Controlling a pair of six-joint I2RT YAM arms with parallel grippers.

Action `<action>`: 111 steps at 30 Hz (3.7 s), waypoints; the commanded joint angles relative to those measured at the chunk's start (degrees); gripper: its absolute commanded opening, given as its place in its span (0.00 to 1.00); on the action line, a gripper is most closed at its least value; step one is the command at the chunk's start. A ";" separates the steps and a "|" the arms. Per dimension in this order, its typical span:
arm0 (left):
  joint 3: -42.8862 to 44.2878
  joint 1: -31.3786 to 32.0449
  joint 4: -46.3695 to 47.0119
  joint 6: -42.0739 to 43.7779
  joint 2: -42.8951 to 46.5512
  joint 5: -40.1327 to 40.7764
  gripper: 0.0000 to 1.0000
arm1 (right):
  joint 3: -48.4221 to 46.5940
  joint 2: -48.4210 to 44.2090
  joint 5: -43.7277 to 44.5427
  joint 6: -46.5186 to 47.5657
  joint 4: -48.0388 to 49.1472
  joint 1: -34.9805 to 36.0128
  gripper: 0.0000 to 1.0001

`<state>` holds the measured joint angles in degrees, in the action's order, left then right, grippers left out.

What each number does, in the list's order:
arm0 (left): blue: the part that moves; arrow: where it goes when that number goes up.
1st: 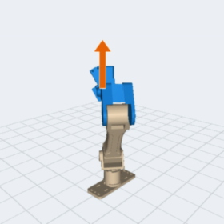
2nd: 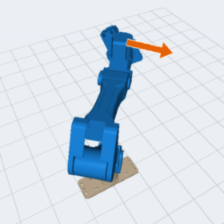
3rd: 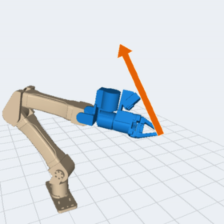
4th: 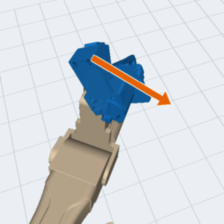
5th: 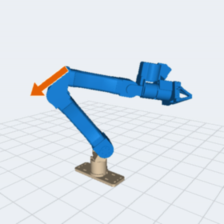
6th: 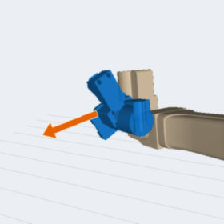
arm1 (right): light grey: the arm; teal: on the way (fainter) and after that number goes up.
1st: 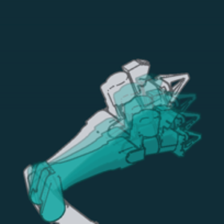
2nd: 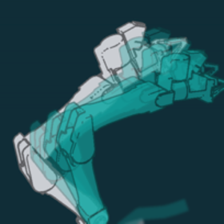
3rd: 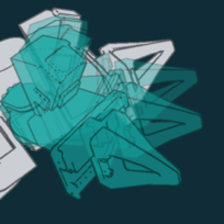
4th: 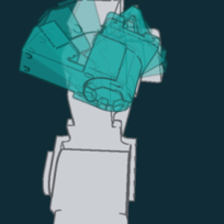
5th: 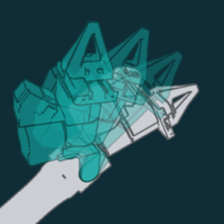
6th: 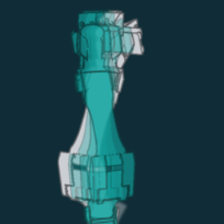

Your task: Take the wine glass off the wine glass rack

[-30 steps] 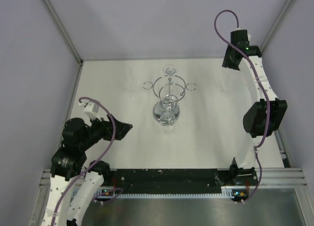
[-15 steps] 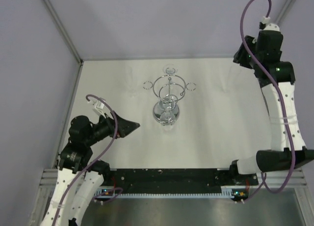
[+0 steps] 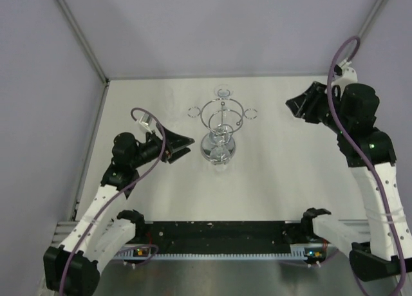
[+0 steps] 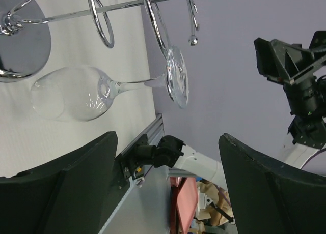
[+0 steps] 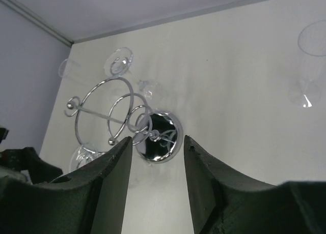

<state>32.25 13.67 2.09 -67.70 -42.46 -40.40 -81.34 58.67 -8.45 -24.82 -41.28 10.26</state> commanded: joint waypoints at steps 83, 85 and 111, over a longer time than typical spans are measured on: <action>10.91 14.28 9.60 -5.69 -12.04 5.78 0.00 | 13.05 -14.73 -12.73 -7.88 8.67 6.79 0.44; 10.55 14.54 9.86 -5.60 -11.16 5.25 0.00 | 12.61 -13.51 -16.66 -7.44 8.32 6.88 0.44; 13.89 16.83 -4.55 16.45 11.34 -1.61 0.00 | 33.87 -20.36 -19.43 -45.65 27.90 28.21 0.61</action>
<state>42.81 30.22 -3.25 -58.92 -33.47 -41.06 -50.43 38.33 -32.88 -60.55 -22.76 32.67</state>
